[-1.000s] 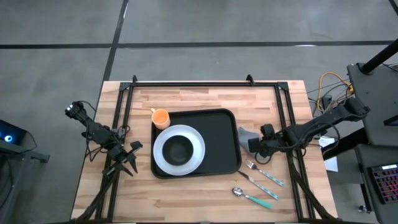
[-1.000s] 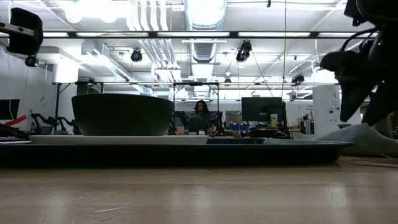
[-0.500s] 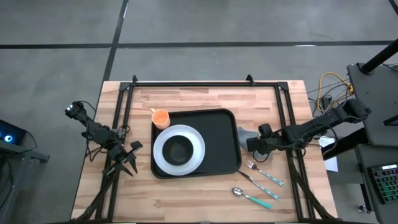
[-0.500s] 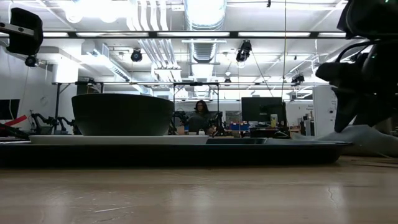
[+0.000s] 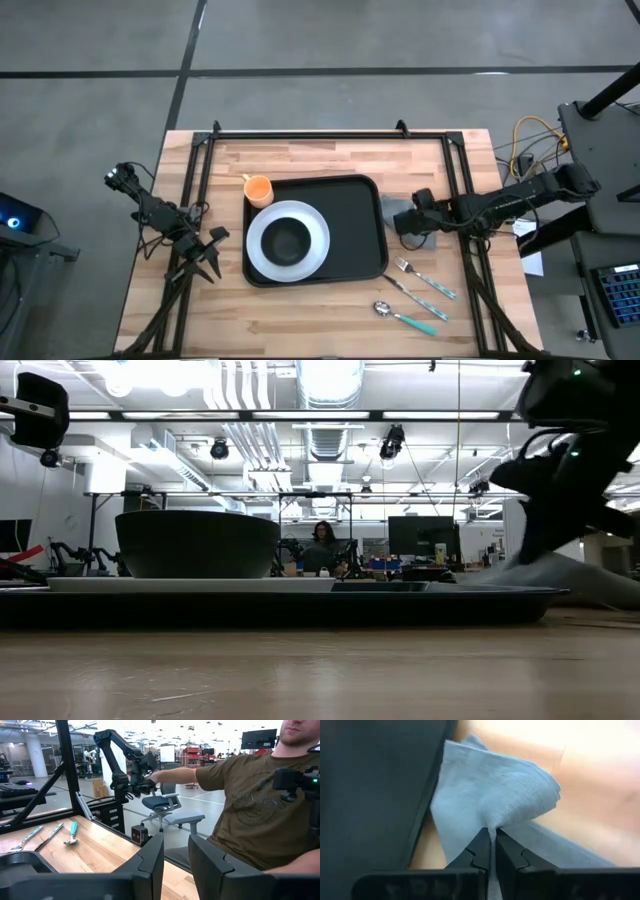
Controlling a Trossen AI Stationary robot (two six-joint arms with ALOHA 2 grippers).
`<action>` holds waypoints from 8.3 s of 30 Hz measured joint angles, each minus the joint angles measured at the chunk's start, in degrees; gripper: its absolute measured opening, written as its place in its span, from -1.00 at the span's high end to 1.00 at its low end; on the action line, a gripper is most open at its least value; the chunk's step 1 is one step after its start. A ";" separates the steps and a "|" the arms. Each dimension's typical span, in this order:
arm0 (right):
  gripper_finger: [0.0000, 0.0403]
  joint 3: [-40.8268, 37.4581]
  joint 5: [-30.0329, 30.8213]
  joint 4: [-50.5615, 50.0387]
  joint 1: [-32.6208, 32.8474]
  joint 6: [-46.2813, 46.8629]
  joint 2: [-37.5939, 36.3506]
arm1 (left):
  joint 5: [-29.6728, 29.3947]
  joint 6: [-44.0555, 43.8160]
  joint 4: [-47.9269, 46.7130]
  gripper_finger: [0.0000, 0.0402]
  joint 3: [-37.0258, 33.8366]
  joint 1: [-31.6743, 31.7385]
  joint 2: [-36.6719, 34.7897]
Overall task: Set up tray
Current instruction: Put the gray table napkin to the right of the white plate on the black serving tray, then put the blue fork on the gray table napkin on the black serving tray
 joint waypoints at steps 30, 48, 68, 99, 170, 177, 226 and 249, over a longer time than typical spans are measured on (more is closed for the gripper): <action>0.96 0.15 -4.00 58.62 -33.14 -71.41 10.36 | 0.02 0.00 0.00 0.65 0.00 0.00 -0.02; 0.96 -0.04 -33.98 81.15 -33.04 -85.17 28.32 | 0.02 0.00 0.00 0.65 0.00 0.00 -0.02; 0.96 -3.87 -46.31 76.56 -21.74 -86.96 24.87 | 0.00 0.00 0.00 0.65 0.00 0.00 -0.02; 0.73 4.60 -52.95 35.44 -16.96 -76.12 24.68 | 0.02 0.00 0.00 0.65 0.00 0.00 -0.02; 0.09 43.26 -30.36 -12.94 -17.08 -87.30 42.98 | 0.02 0.00 0.00 0.65 0.01 0.00 -0.01; 0.09 46.49 -32.94 -25.82 -16.12 -71.61 41.59 | 0.02 0.00 0.00 0.65 0.02 0.00 -0.02; 0.09 24.63 -28.09 -26.58 26.42 -6.88 17.46 | 0.00 0.00 0.00 0.65 0.02 0.00 0.00; 0.10 11.14 -28.09 -9.44 30.64 0.88 16.08 | 0.02 0.00 0.00 0.65 0.02 0.00 0.00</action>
